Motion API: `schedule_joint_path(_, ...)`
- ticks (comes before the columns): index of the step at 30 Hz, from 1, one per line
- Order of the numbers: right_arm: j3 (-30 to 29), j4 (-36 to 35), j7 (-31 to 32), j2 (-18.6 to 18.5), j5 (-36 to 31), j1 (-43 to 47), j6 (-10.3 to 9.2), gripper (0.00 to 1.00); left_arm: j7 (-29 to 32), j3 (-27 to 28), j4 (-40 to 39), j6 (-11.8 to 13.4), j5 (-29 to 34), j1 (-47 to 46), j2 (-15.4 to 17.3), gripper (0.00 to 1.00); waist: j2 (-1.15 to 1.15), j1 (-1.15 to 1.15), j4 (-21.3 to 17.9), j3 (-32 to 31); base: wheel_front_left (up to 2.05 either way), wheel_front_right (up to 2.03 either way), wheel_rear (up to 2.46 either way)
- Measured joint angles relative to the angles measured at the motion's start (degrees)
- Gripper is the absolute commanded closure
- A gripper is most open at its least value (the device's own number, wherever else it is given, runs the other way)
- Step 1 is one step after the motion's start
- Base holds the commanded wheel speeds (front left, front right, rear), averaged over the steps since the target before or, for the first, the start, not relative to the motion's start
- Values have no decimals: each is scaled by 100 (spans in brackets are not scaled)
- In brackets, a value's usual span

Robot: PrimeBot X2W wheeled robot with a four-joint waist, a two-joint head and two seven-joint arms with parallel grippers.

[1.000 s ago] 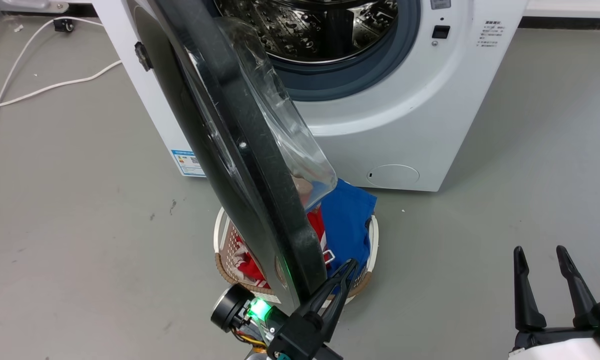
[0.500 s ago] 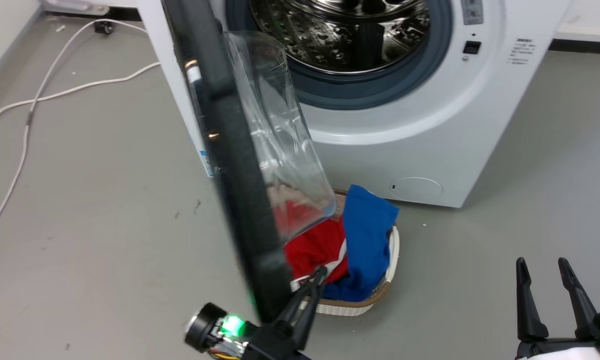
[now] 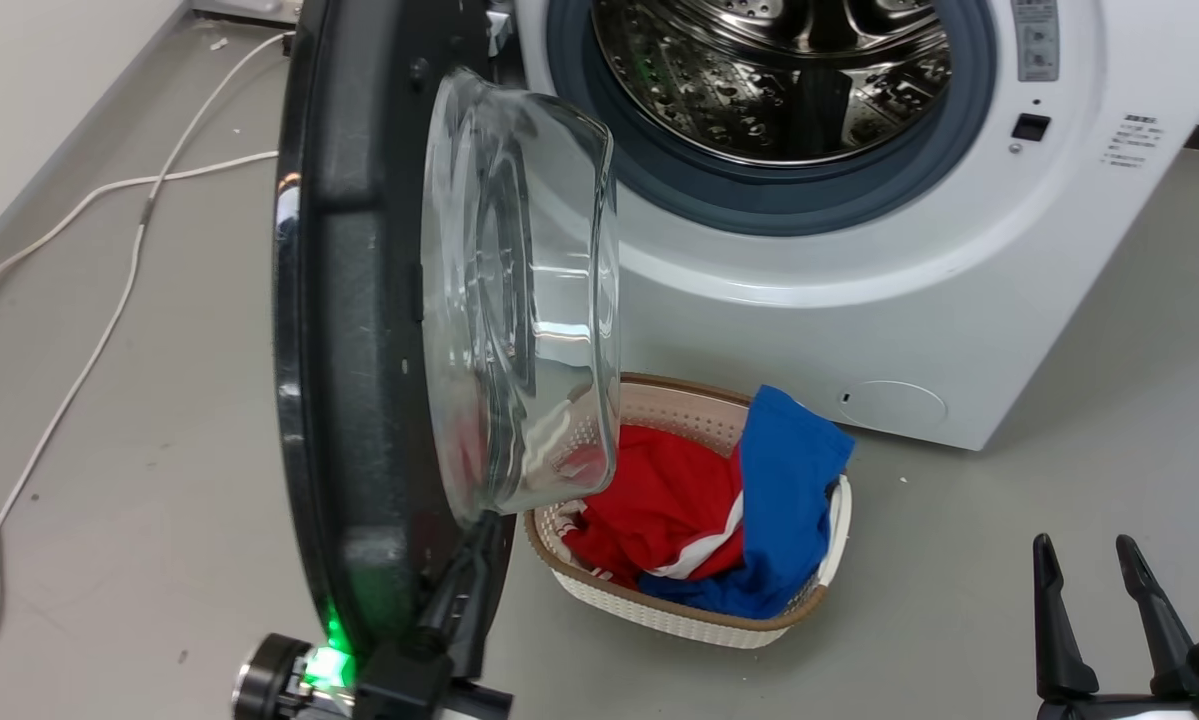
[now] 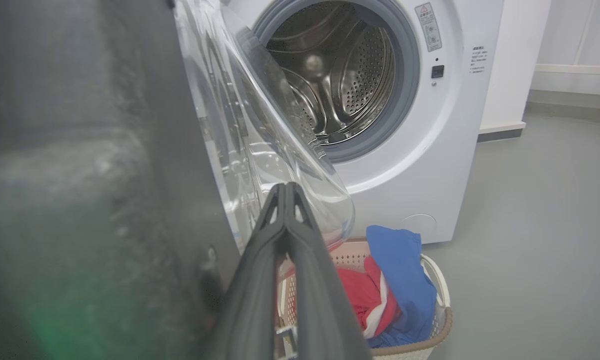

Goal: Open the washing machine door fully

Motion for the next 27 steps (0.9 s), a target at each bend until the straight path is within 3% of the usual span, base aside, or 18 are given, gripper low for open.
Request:
schedule_joint_path(15, -37, 38, 0, 0, -11, 6, 0, 0, -1, 1080, -256, 294, -154, 197, 364, 100, 0, 0, 275, 70, 0, 0, 0)
schedule_joint_path(27, -14, 34, 1, 1, -100, -64, 0, 0, 0, 1767, -361, 392, -246, 226, 558, 100, 0, 0, 245, 257, 0, 0, 0)
